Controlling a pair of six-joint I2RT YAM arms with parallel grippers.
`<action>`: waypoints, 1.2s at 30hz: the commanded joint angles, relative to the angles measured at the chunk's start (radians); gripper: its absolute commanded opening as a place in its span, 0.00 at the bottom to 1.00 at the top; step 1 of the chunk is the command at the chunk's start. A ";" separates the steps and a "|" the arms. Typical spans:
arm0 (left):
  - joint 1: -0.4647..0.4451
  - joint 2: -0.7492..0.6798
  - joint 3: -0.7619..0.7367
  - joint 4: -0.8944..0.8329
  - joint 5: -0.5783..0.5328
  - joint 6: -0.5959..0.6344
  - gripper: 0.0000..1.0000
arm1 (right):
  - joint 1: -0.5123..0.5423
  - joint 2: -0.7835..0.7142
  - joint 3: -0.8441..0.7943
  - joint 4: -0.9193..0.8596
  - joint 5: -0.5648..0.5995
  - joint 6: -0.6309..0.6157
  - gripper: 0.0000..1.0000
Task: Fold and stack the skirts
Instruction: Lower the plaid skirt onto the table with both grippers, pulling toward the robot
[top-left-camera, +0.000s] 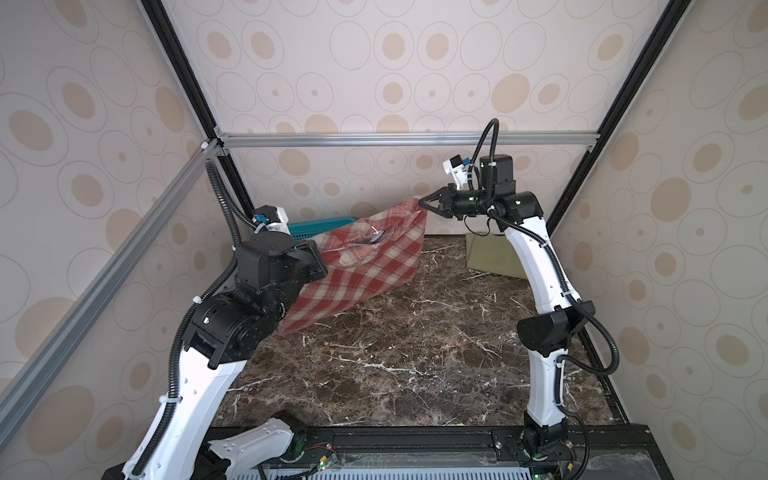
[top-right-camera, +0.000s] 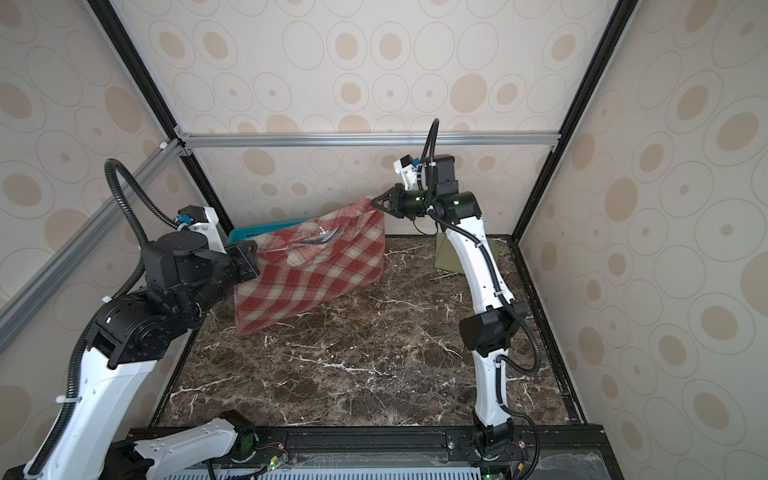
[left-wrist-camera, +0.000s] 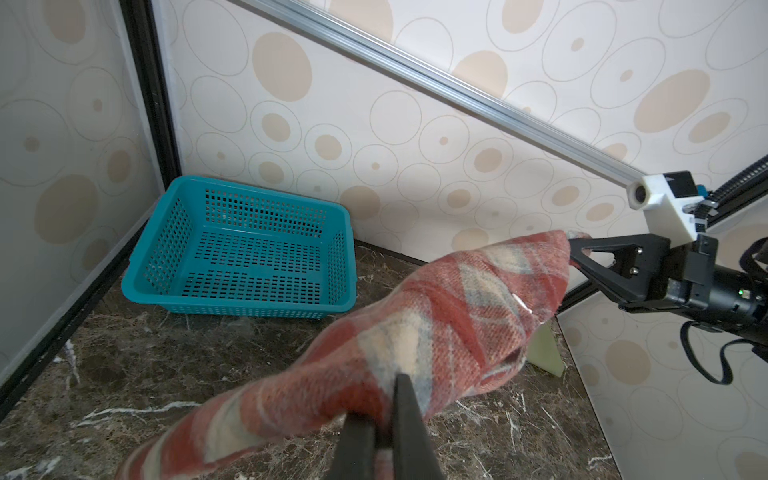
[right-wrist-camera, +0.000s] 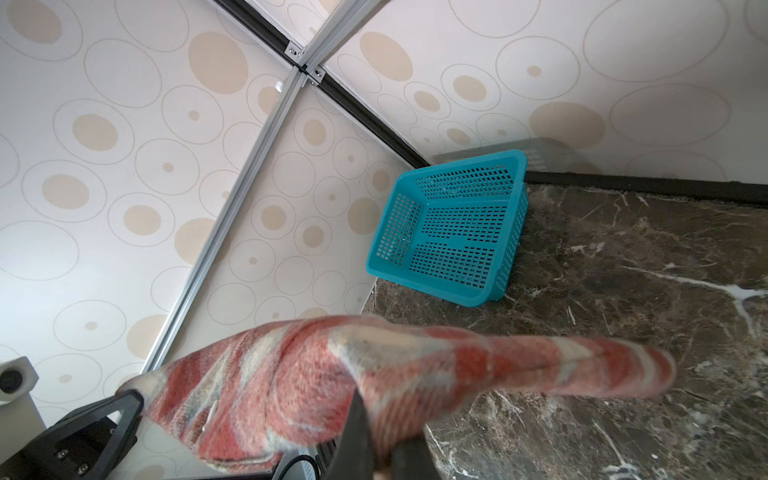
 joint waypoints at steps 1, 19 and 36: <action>0.005 -0.027 -0.120 0.074 0.120 -0.032 0.00 | -0.007 -0.044 -0.081 -0.084 0.030 -0.105 0.00; -0.347 0.044 -0.845 0.780 0.545 -0.372 0.00 | -0.264 -0.538 -1.305 0.106 0.271 -0.187 0.00; -0.517 0.100 -0.739 0.621 0.597 -0.270 0.61 | -0.320 -0.617 -1.319 -0.014 0.394 -0.217 0.51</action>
